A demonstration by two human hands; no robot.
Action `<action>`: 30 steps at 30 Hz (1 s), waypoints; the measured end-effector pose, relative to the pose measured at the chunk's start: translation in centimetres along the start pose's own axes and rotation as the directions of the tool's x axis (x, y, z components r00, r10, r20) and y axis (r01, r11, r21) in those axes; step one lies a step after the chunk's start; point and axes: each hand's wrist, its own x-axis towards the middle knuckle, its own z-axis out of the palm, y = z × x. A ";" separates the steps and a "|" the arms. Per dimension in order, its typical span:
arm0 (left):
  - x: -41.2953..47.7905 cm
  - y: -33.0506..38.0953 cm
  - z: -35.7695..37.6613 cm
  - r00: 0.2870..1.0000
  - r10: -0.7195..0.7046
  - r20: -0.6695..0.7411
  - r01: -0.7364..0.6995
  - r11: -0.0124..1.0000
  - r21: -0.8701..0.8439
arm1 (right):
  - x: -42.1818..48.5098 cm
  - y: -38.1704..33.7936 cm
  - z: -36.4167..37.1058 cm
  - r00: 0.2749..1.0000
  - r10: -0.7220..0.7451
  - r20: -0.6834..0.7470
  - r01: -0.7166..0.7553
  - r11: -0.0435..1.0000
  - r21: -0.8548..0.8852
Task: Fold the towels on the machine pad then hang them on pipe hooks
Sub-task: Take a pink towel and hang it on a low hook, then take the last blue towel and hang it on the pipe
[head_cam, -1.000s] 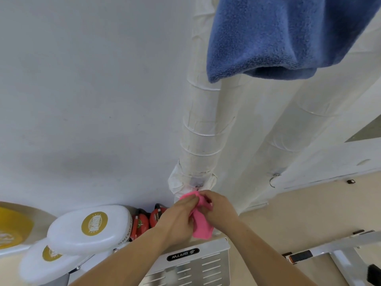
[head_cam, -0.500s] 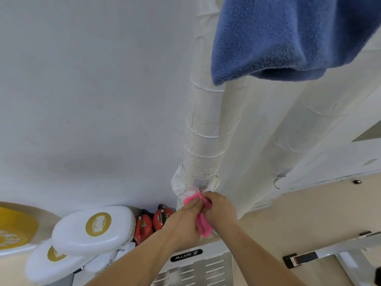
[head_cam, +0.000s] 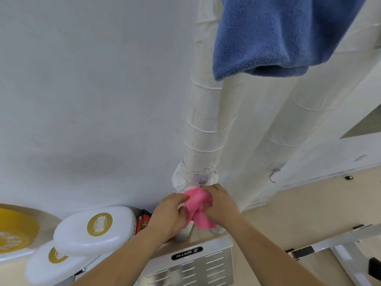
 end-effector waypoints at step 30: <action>-17.3 -0.4 8.6 0.487 0.221 0.845 -0.341 0.939 -0.049 | -36.8 -2.4 17.8 0.337 0.941 -0.003 -0.499 0.181 0.847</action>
